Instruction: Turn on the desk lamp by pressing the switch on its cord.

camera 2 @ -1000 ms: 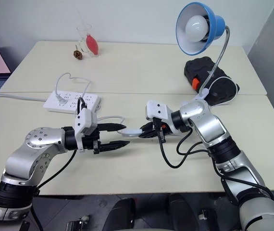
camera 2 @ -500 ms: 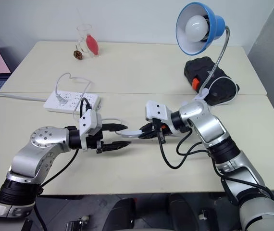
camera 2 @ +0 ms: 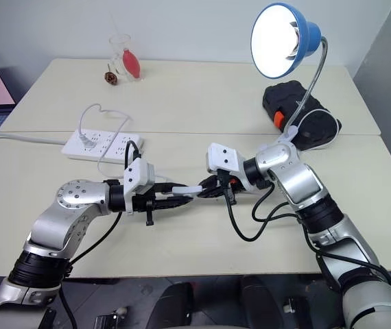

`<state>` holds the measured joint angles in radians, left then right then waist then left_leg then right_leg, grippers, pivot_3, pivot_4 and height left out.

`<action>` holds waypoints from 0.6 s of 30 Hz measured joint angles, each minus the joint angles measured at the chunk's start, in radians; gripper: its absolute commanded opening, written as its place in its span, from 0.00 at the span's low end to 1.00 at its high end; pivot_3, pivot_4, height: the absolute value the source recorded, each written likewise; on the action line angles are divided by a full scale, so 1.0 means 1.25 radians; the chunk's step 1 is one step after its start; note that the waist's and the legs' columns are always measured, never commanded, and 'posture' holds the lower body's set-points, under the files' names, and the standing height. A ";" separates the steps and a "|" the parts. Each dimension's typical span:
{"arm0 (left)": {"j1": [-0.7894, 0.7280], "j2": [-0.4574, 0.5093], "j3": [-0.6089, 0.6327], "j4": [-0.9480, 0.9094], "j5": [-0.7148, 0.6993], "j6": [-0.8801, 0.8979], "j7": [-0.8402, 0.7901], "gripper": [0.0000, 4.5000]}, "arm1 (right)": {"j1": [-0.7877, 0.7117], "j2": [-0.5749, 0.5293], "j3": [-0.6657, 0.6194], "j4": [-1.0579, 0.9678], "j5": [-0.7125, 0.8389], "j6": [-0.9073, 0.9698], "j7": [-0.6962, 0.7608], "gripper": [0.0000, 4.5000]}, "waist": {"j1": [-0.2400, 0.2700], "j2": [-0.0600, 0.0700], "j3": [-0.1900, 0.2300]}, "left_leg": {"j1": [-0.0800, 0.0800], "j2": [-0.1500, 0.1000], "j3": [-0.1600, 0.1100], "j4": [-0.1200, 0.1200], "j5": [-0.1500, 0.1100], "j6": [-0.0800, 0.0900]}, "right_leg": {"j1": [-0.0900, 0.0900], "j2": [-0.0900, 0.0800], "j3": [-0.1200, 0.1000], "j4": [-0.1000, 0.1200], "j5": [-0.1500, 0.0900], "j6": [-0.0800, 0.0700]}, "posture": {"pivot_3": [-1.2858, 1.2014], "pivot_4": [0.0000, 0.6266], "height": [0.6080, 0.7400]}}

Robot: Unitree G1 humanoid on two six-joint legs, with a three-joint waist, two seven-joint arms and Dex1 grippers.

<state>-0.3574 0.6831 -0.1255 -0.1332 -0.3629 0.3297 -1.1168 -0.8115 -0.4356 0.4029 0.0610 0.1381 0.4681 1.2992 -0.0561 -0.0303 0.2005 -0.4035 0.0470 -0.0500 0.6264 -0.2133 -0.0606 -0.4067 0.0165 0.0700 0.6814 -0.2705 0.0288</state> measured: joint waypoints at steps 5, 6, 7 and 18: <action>-0.002 0.000 0.000 0.008 0.008 -0.013 -0.015 0.14 | 0.000 0.000 0.001 0.000 0.000 0.000 0.004 0.08 | 0.000 0.000 0.000 | 0.000 0.000 0.000 0.000 0.000 0.000 | 0.000 0.000 0.000 0.000 0.000 0.000 | 0.52 0.24 1.00; -0.002 0.000 0.000 0.009 0.009 -0.015 -0.017 0.14 | 0.000 0.000 0.001 0.000 0.000 0.000 0.004 0.08 | 0.000 0.000 0.000 | 0.000 0.000 0.000 0.000 0.000 0.000 | 0.000 0.000 0.000 0.000 0.000 0.000 | 0.52 0.24 1.00; -0.002 0.000 0.000 0.010 0.009 -0.019 -0.019 0.13 | 0.000 0.000 0.001 0.000 0.000 0.000 0.005 0.08 | 0.000 0.000 0.000 | 0.000 0.000 0.000 0.000 0.000 0.000 | 0.000 0.000 0.000 0.000 0.000 0.000 | 0.52 0.24 1.00; -0.002 -0.010 0.005 0.023 0.022 -0.061 -0.008 0.37 | -0.004 0.001 0.000 0.000 0.000 -0.002 0.004 0.08 | 0.000 0.000 0.000 | 0.000 0.000 0.000 0.000 0.000 0.000 | 0.000 0.000 0.000 0.000 0.000 0.000 | 0.52 0.24 1.00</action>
<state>-0.3597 0.6703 -0.1192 -0.1048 -0.3359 0.2535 -1.1270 -0.8160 -0.4343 0.4028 0.0611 0.1380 0.4658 1.3044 -0.0560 -0.0303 0.2005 -0.4034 0.0470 -0.0500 0.6264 -0.2133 -0.0606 -0.4067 0.0165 0.0700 0.6816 -0.2705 0.0287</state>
